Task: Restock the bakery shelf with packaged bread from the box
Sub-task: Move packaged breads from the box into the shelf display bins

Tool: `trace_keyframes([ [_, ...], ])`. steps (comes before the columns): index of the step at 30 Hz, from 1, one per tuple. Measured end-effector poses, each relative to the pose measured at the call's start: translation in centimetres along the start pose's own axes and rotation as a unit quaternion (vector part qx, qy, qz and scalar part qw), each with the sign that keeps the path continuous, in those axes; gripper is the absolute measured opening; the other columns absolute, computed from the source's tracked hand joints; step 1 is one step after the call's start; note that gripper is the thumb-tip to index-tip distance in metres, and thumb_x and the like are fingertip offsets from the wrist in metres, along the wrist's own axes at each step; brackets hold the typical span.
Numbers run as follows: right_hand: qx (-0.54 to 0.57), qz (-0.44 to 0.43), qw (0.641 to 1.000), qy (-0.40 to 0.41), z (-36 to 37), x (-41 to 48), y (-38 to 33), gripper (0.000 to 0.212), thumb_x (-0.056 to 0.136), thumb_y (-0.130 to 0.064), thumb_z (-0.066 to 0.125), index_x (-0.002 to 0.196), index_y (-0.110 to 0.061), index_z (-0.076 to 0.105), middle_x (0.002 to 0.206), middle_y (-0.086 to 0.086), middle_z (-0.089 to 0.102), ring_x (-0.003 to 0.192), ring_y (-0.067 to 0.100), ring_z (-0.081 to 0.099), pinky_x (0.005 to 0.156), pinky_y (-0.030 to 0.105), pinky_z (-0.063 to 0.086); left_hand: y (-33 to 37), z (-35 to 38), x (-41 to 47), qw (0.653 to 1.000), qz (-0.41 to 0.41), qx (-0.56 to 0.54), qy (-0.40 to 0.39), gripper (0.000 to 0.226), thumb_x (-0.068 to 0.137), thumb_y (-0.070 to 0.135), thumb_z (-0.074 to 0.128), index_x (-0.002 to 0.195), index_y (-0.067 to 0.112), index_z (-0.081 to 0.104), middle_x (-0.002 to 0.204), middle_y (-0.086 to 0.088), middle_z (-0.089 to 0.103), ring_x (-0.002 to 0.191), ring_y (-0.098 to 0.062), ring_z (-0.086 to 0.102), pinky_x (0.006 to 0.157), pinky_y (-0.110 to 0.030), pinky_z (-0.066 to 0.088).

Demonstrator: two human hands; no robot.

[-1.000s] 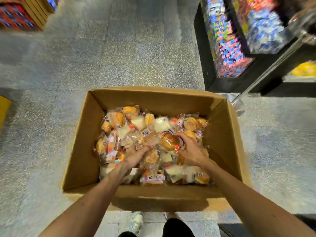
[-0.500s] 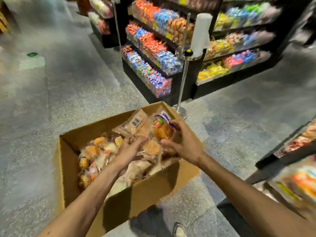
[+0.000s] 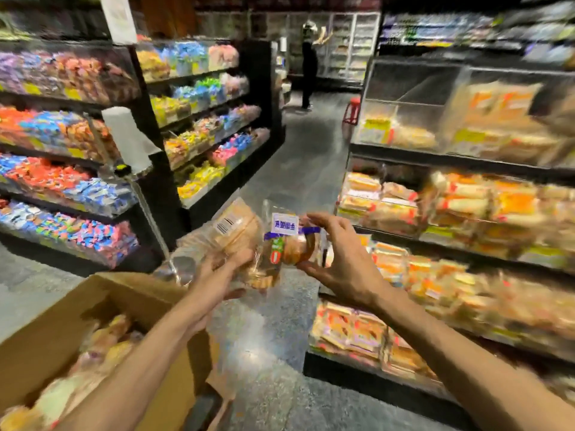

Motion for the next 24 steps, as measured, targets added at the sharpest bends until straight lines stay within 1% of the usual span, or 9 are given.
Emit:
trace_keyframes([
  [1, -0.015, 0.007, 1.0, 0.016, -2.6, -1.1, 1.6, 0.075, 0.075, -0.025, 0.084, 0.139, -0.016, 0.047, 0.137, 0.001, 0.054, 0.127, 0.019, 0.042, 0.106, 0.028, 0.036, 0.1, 3.3, 0.3, 1.0, 0.003, 0.007, -0.028, 0.041, 0.089, 0.039, 0.069, 0.124, 0.042, 0.048, 0.125, 0.017, 0.055, 0.101, -0.012, 0.063, 0.082, -0.031, 0.055],
  [3, -0.039, 0.016, 0.998, 0.043, -7.5, -3.4, 4.7, 0.072, 0.076, -0.022, 0.084, 0.139, -0.017, 0.049, 0.139, 0.0, 0.055, 0.13, 0.022, 0.044, 0.108, 0.037, 0.039, -0.3, 9.8, 0.7, 0.995, -0.015, 0.038, -0.086, 0.082, 0.08, 0.057, 0.072, 0.147, 0.033, 0.03, 0.136, 0.014, 0.039, 0.116, -0.014, 0.049, 0.102, -0.036, 0.043],
  [4, -0.048, 0.017, 0.997, 0.052, -9.7, -4.6, 6.1, 0.071, 0.077, -0.021, 0.083, 0.139, -0.017, 0.049, 0.141, 0.0, 0.054, 0.131, 0.023, 0.045, 0.109, 0.04, 0.04, -0.7, 12.7, 0.8, 0.992, -0.021, 0.056, -0.11, 0.103, 0.068, 0.068, 0.074, 0.151, 0.034, 0.024, 0.148, 0.008, 0.035, 0.124, -0.016, 0.045, 0.11, -0.044, 0.037],
  [6, -0.057, 0.028, 0.996, 0.066, -14.2, -7.0, 9.1, 0.069, 0.079, -0.019, 0.08, 0.14, -0.019, 0.047, 0.146, 0.0, 0.05, 0.134, 0.019, 0.047, 0.108, 0.042, 0.043, -1.0, 18.3, 1.1, 0.987, -0.009, 0.07, -0.143, 0.116, 0.052, 0.079, 0.073, 0.15, 0.04, 0.025, 0.158, 0.0, 0.029, 0.134, -0.017, 0.04, 0.115, -0.053, 0.032],
  [11, -0.05, 0.072, 0.99, 0.113, -24.3, -13.2, 16.1, 0.069, 0.082, -0.012, 0.077, 0.137, -0.034, 0.042, 0.151, -0.004, 0.039, 0.133, 0.018, 0.047, 0.089, 0.035, 0.058, -2.8, 31.8, 1.1, 0.976, -0.017, 0.064, -0.207, 0.104, 0.048, 0.08, 0.078, 0.139, 0.044, 0.043, 0.15, 0.005, 0.045, 0.129, -0.02, 0.053, 0.111, -0.052, 0.04],
  [15, -0.068, 0.124, 0.979, 0.149, -31.0, -18.6, 21.4, 0.067, 0.081, -0.011, 0.078, 0.139, -0.022, 0.045, 0.147, -0.001, 0.045, 0.132, 0.015, 0.047, 0.102, 0.031, 0.049, -3.8, 42.6, -0.1, 0.964, -0.017, 0.042, -0.264, 0.043, 0.075, 0.054, 0.078, 0.114, 0.045, 0.063, 0.121, 0.019, 0.068, 0.122, -0.008, 0.058, 0.108, -0.045, 0.043],
  [17, -0.064, 0.159, 0.97, 0.173, -34.0, -21.0, 24.3, 0.066, 0.082, -0.015, 0.078, 0.138, -0.021, 0.045, 0.144, -0.003, 0.047, 0.131, 0.011, 0.048, 0.108, 0.036, 0.044, -4.5, 47.2, -0.2, 0.963, -0.012, 0.05, -0.266, 0.023, 0.087, 0.038, 0.069, 0.109, 0.039, 0.066, 0.114, 0.018, 0.071, 0.111, -0.006, 0.064, 0.094, -0.039, 0.054],
  [20, -0.03, 0.225, 0.952, 0.205, -37.7, -24.3, 28.6, 0.07, 0.083, -0.013, 0.078, 0.141, -0.02, 0.04, 0.137, -0.006, 0.052, 0.119, 0.006, 0.055, 0.098, 0.031, 0.051, -5.9, 53.2, 0.0, 0.96, -0.027, 0.053, -0.275, 0.016, 0.091, 0.032, 0.066, 0.108, 0.031, 0.066, 0.1, 0.01, 0.076, 0.082, -0.011, 0.072, 0.064, -0.028, 0.057],
  [24, -0.015, 0.28, 0.932, 0.232, -41.5, -27.6, 33.3, 0.068, 0.084, -0.007, 0.075, 0.138, -0.024, 0.037, 0.132, -0.005, 0.053, 0.111, 0.003, 0.059, 0.085, 0.01, 0.047, -7.8, 60.5, 0.4, 0.946, -0.065, 0.081, -0.307, 0.021, 0.088, 0.041, 0.068, 0.105, 0.03, 0.066, 0.095, 0.004, 0.077, 0.091, -0.021, 0.073, 0.083, -0.041, 0.059],
])
Point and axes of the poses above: each hand's wrist, its own x-axis towards the middle knuckle, its own z-axis out of the palm, y = z × x, the point moved 10 cm from there along x, towards the middle knuckle
